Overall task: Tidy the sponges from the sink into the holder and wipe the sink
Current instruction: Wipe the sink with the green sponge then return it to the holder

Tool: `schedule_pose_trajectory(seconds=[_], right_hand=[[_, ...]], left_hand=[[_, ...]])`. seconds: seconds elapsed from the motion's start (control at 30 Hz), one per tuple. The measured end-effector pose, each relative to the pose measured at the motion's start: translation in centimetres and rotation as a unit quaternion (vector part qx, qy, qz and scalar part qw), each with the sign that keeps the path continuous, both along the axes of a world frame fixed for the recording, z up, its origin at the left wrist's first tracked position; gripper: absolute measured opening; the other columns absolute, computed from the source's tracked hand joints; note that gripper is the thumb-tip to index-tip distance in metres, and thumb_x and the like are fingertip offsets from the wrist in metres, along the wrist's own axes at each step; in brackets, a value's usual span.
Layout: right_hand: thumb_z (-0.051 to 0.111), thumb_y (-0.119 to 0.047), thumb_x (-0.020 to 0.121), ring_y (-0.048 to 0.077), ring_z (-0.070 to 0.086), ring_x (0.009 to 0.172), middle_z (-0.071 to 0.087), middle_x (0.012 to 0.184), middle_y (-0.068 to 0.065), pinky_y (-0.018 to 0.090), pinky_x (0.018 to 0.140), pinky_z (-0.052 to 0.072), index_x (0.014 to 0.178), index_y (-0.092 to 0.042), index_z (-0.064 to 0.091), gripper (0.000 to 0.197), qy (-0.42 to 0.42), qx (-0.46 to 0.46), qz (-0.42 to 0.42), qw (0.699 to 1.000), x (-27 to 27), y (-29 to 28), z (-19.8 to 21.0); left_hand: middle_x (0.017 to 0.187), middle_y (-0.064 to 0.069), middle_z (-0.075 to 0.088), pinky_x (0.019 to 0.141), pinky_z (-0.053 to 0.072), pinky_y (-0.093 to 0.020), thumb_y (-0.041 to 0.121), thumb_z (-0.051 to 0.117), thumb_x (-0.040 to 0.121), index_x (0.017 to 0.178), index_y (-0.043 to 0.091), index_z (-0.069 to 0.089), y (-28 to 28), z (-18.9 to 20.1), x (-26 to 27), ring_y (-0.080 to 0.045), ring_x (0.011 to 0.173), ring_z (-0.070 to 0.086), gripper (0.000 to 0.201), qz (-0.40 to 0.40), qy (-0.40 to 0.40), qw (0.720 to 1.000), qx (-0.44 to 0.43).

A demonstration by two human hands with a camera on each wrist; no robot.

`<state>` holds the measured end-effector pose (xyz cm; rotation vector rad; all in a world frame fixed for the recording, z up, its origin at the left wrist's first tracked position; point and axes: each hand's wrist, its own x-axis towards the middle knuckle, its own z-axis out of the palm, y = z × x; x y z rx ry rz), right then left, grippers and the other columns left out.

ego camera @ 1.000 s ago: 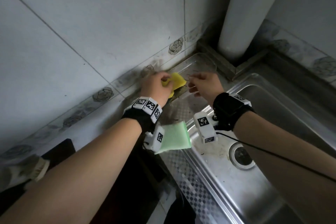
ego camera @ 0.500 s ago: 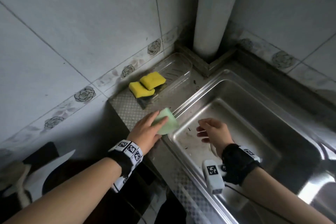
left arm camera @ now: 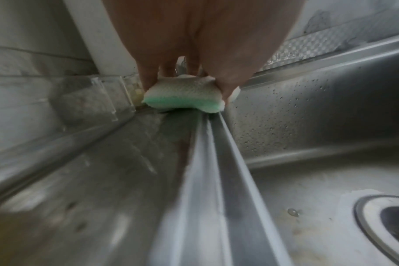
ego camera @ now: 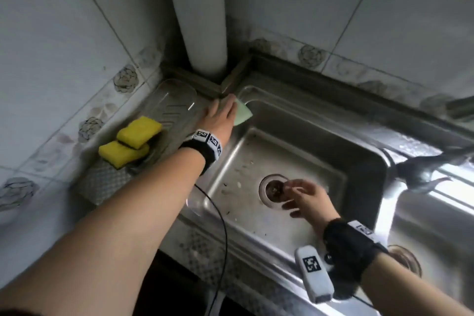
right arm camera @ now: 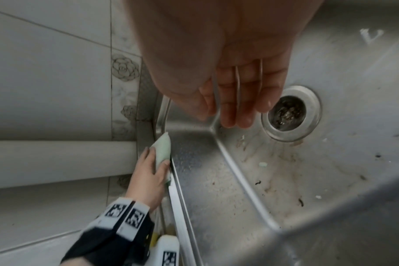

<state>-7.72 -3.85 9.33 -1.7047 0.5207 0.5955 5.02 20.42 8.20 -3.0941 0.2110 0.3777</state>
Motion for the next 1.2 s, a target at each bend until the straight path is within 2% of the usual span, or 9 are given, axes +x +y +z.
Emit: schedule_pose_trajectory(seconds=[0.17,0.37,0.47,0.7,0.8,0.9,0.97,1.03,1.2], right_hand=[[0.057,-0.013,0.089,0.022,0.061,0.059,0.067,0.076,0.009,0.024,0.052,0.043,0.095,-0.013,0.065,0.009,0.02,-0.003,-0.02,1.0,-1.5,-2.3,0.2],[0.057,-0.018,0.088,0.023,0.062,0.061,0.062,0.072,0.006,0.024,0.054,0.044,0.1,-0.015,0.059,0.013,0.06,0.047,-0.051,0.996,-4.2,-4.8,0.1],[0.058,-0.018,0.087,0.023,0.06,0.058,0.061,0.07,0.007,0.024,0.053,0.043,0.098,-0.015,0.058,0.011,0.064,0.055,-0.064,0.994,-5.8,-7.1,-0.3],[0.063,-0.014,0.085,0.017,0.055,0.05,0.065,0.074,0.008,0.022,0.048,0.043,0.091,-0.013,0.065,0.006,0.045,0.048,0.012,0.998,-11.4,-11.1,0.5],[0.07,-0.01,0.081,0.013,0.053,0.055,0.063,0.071,0.004,0.015,0.045,0.043,0.097,-0.006,0.07,0.017,-0.002,0.007,0.036,0.999,-13.7,-13.6,1.2],[0.073,-0.014,0.077,0.012,0.058,0.068,0.064,0.071,-0.003,0.019,0.067,0.048,0.093,-0.008,0.075,0.017,-0.064,-0.067,0.076,0.993,-14.6,-16.5,1.4],[0.071,-0.018,0.078,0.011,0.059,0.072,0.067,0.077,-0.001,0.02,0.072,0.045,0.094,-0.012,0.076,0.018,-0.073,-0.11,0.105,0.986,-14.9,-18.3,1.4],[0.067,-0.016,0.081,0.012,0.061,0.077,0.068,0.084,0.002,0.02,0.074,0.046,0.096,-0.014,0.076,0.018,-0.075,-0.128,0.108,0.983,-14.7,-19.5,1.1],[0.057,-0.003,0.083,0.014,0.061,0.068,0.069,0.086,0.01,0.017,0.064,0.052,0.103,-0.003,0.073,0.025,-0.036,-0.068,-0.022,0.997,-10.9,-20.9,0.1]], left_hand=[[0.161,0.004,0.006,0.116,0.023,-0.05,0.002,0.038,0.087,0.148,0.014,0.019,2.4,0.8,-7.1,-0.033,0.144,0.008,0.065,-0.057,0.075,0.996,0.006],[0.156,0.001,0.028,0.115,0.031,-0.043,0.032,0.041,0.093,0.145,0.015,0.034,2.5,1.0,-21.9,-0.027,0.137,0.031,0.054,0.013,0.105,0.991,-0.081],[0.151,0.001,0.037,0.113,0.033,-0.044,0.032,0.041,0.093,0.141,0.015,0.039,-1.4,0.8,-25.7,-0.026,0.134,0.036,0.051,0.041,0.08,0.99,-0.108],[0.155,0.004,0.029,0.116,0.029,-0.037,0.039,0.048,0.09,0.141,0.02,0.037,-17.5,1.5,-32.2,-0.021,0.138,0.028,0.055,0.038,0.112,0.973,-0.2],[0.16,0.001,0.015,0.12,0.02,-0.038,0.04,0.05,0.087,0.146,0.021,0.027,-24.2,1.0,-33.9,-0.022,0.145,0.017,0.066,0.071,0.16,0.953,-0.248],[0.161,0.008,0.001,0.12,0.021,-0.04,0.032,0.055,0.088,0.148,0.021,0.022,-28.1,-0.1,-34.3,-0.021,0.147,0.016,0.07,0.084,0.166,0.94,-0.286],[0.16,0.014,-0.004,0.118,0.028,-0.039,0.022,0.056,0.087,0.146,0.026,0.024,-29.7,-0.5,-33.7,-0.019,0.145,0.023,0.067,0.075,0.152,0.936,-0.309],[0.162,0.01,-0.002,0.118,0.027,-0.038,0.009,0.052,0.089,0.145,0.023,0.031,-31.1,-0.7,-32.3,-0.017,0.147,0.017,0.061,0.04,0.133,0.942,-0.305],[0.162,0.002,0.01,0.119,0.024,-0.036,-0.001,0.035,0.091,0.142,0.014,0.035,-33.1,-0.5,-26.0,-0.018,0.149,0.009,0.053,-0.057,0.095,0.954,-0.28]])
